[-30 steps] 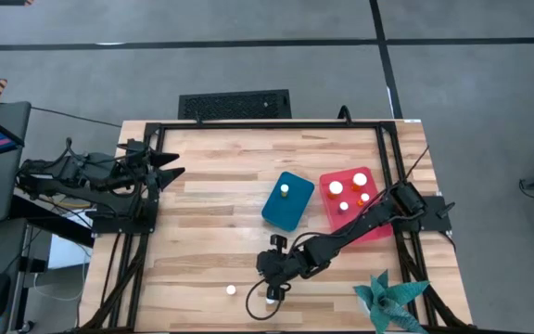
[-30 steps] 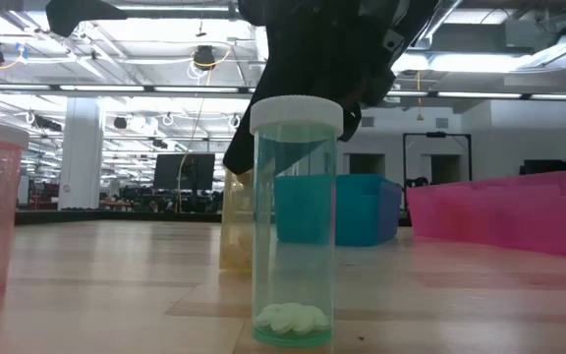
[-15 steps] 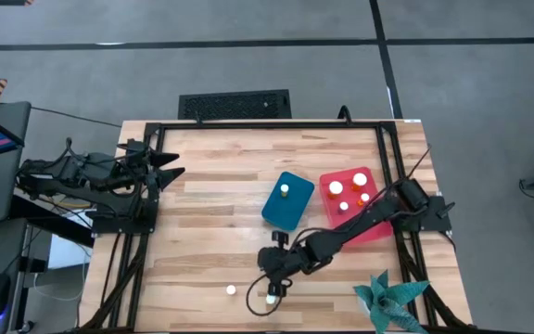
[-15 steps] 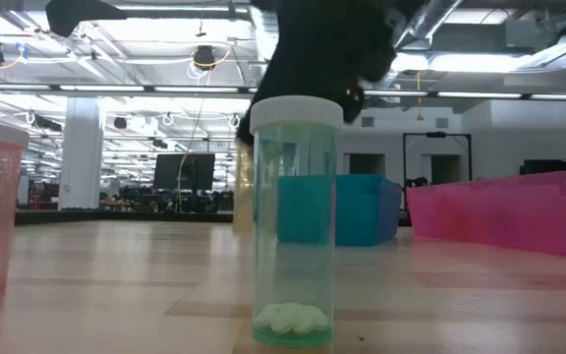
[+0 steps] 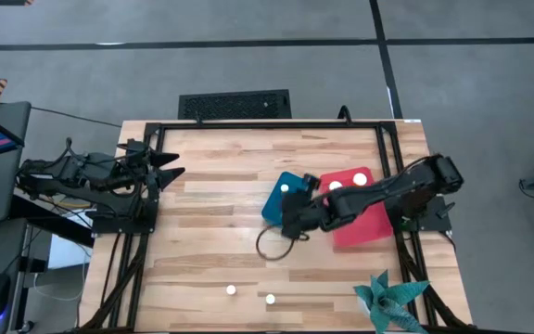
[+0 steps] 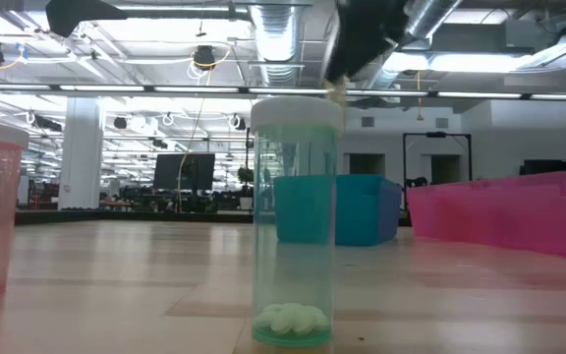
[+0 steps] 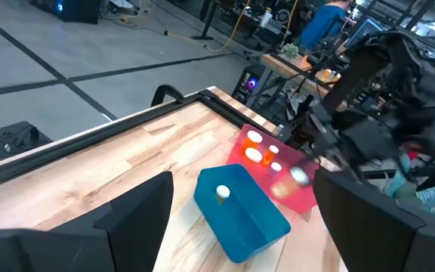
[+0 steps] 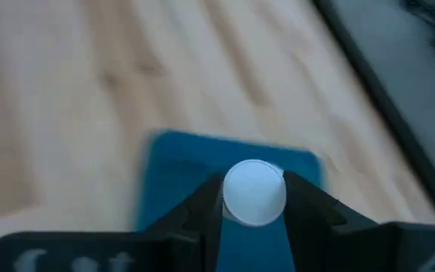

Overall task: Pick and place medicine bottles into bin by pill shape (circle, oval)
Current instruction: Put the yellow tablet bottle into the blue bin

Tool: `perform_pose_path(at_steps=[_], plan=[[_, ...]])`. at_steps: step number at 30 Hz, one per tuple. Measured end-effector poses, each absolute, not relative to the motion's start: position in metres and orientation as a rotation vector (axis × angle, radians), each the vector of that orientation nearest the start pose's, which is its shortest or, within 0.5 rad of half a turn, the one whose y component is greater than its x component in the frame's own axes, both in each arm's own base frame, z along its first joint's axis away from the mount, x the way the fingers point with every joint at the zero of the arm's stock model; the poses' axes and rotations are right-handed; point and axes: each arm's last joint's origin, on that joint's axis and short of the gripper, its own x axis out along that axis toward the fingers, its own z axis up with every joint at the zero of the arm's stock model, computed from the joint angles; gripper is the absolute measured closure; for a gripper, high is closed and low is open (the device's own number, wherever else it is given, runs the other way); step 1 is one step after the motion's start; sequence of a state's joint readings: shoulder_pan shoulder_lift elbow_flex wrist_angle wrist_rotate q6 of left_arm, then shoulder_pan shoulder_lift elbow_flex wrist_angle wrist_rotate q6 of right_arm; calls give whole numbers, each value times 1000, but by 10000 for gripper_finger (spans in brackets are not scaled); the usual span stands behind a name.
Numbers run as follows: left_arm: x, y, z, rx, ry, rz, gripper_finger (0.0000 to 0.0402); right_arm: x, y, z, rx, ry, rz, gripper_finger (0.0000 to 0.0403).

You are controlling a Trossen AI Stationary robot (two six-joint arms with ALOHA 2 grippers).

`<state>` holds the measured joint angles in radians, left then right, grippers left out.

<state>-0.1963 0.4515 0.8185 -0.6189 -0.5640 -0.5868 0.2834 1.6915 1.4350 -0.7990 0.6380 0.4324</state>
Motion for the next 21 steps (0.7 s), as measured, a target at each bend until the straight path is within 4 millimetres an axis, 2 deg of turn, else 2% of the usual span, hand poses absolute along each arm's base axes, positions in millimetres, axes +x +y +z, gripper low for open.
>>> perform_pose_path(at_steps=[3, 6, 9, 13, 17, 21], plan=[[80, 0, 340, -483, 121, 422, 90, 333, 66, 275, -94, 886, -614, 275], [80, 0, 340, -483, 121, 422, 90, 323, 53, 257, -31, 889, -622, 275], [80, 0, 340, -483, 121, 422, 90, 306, 45, 240, 58, 834, -636, 275], [80, 0, 340, -484, 119, 424, 90, 287, 36, 229, 124, 723, -637, 274], [80, 0, 340, -484, 115, 432, 90, 287, 29, 228, 123, 643, -590, 274], [80, 1, 340, -490, 107, 448, 90, 294, 22, 215, 94, 718, -561, 274]])
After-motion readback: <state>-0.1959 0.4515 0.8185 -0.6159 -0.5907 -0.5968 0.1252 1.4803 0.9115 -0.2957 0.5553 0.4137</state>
